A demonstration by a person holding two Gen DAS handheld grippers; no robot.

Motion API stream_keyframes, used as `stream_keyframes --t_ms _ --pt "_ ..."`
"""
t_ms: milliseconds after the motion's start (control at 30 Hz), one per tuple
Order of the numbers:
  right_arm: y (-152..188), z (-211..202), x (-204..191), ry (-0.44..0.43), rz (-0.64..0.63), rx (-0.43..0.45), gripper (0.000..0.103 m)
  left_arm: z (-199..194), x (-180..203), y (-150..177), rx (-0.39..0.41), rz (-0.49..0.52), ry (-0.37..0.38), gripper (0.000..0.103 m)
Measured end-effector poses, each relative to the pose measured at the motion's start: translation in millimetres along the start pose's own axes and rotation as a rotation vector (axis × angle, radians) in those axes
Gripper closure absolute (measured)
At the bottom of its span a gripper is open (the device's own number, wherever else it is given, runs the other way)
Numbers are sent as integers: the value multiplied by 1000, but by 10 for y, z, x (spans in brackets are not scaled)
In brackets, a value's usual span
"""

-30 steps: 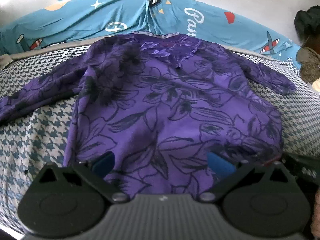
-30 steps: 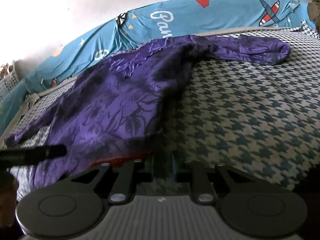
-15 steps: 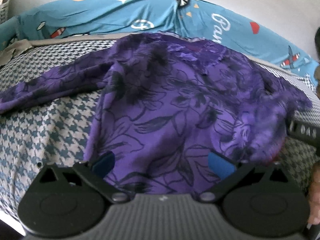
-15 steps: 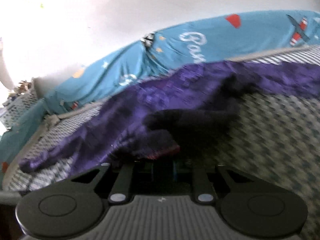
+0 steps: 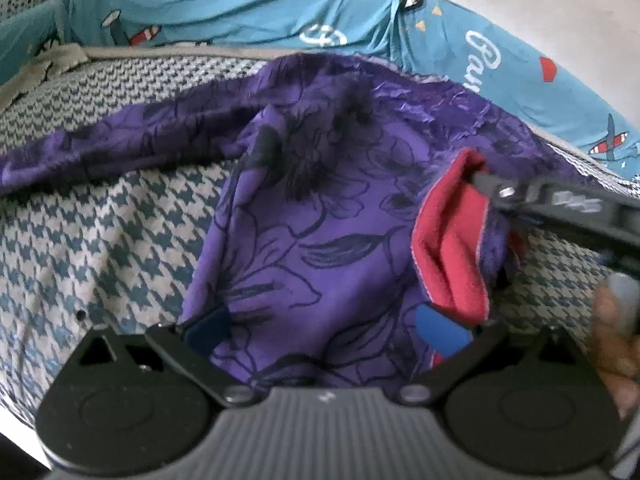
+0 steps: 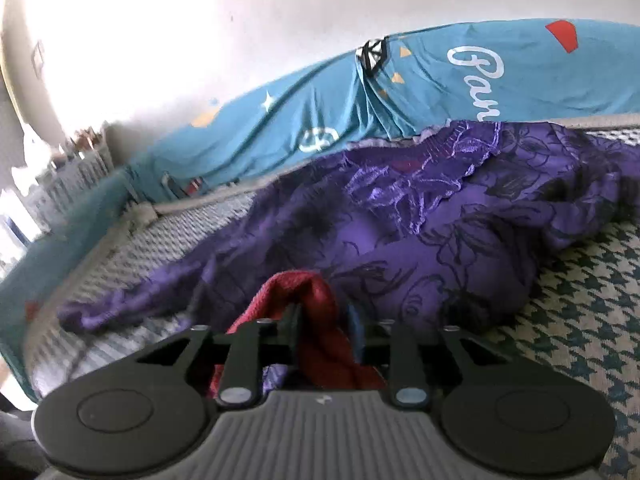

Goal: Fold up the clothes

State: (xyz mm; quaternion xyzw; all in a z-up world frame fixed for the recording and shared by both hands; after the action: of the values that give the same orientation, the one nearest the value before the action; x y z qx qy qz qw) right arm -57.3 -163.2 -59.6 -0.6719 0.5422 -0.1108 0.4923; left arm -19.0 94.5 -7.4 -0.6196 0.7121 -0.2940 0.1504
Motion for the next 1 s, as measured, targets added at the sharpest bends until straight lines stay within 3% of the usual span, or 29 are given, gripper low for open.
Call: stream_keyframes --t_ms 267,367,633,1000 --pt "106 -456 351 30 85 36 71 72 55 4 5 22 -40 0" --pt "213 -496 479 54 137 16 64 76 57 -2 6 18 -41 0" --pt "367 -413 424 19 137 -31 56 81 50 -5 10 20 -39 0" --pt "413 -125 368 52 112 -3 58 92 47 3 13 33 -41 0"
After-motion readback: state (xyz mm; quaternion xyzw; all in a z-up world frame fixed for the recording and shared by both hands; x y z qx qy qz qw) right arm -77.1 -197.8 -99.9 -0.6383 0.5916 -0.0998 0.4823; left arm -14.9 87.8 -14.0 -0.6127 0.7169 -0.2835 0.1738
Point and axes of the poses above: each gripper's, at about its wrist camera, not at the fingertips, and z roughly the way its jaws point, x to its right, y to its underside, the point moved 2 cm from there along z, roughly the way its jaws point, and after that the axes turned 2 degrees about -y, right-handed, at the moved point
